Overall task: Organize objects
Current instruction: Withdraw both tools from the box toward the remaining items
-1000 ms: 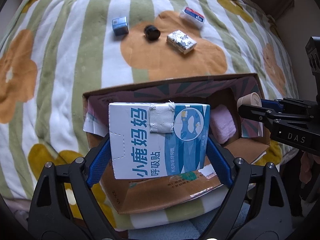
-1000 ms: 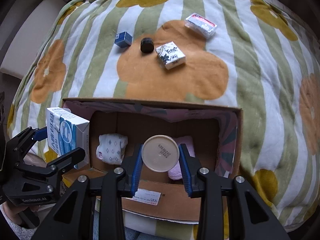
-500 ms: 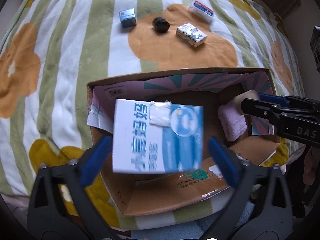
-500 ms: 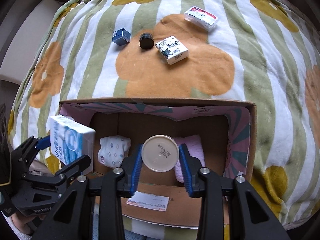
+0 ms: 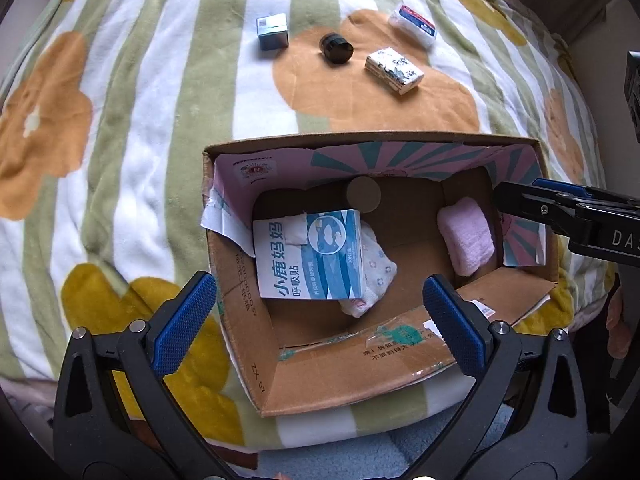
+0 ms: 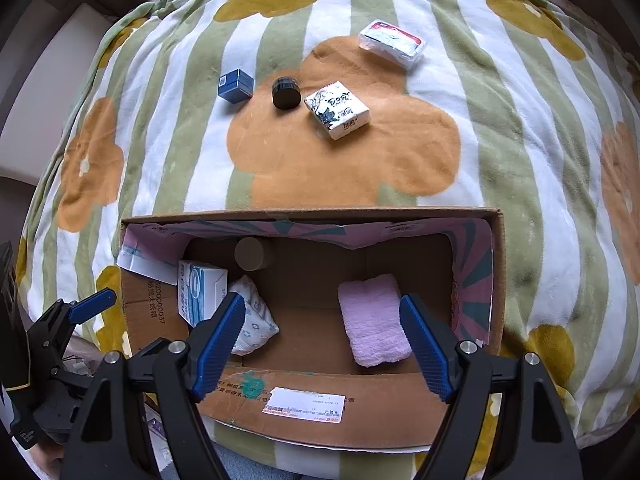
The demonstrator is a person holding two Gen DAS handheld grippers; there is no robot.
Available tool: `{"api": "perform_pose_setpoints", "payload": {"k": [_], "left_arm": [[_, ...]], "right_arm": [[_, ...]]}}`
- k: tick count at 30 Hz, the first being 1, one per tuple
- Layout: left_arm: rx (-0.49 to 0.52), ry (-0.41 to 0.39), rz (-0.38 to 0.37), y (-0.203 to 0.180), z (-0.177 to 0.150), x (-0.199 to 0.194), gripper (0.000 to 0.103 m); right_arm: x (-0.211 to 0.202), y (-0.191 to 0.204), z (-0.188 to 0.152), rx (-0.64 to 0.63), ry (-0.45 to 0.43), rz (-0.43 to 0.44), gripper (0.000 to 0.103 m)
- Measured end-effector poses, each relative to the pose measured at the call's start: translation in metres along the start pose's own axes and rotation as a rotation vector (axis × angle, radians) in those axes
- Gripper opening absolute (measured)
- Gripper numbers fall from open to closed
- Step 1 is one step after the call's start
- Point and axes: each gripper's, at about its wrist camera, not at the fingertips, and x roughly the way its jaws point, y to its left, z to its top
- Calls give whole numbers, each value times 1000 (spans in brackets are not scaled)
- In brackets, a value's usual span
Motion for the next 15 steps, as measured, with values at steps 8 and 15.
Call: {"api": "perform_pose_setpoints", "payload": {"k": [8, 15], "left_arm": [[-31, -29, -39, 1, 10, -26, 103], [-43, -69, -57, 1, 26, -53, 103]], "right_arm": [[-12, -1, 3, 5, 1, 20, 76], [-33, 1, 9, -2, -28, 27, 76]]}}
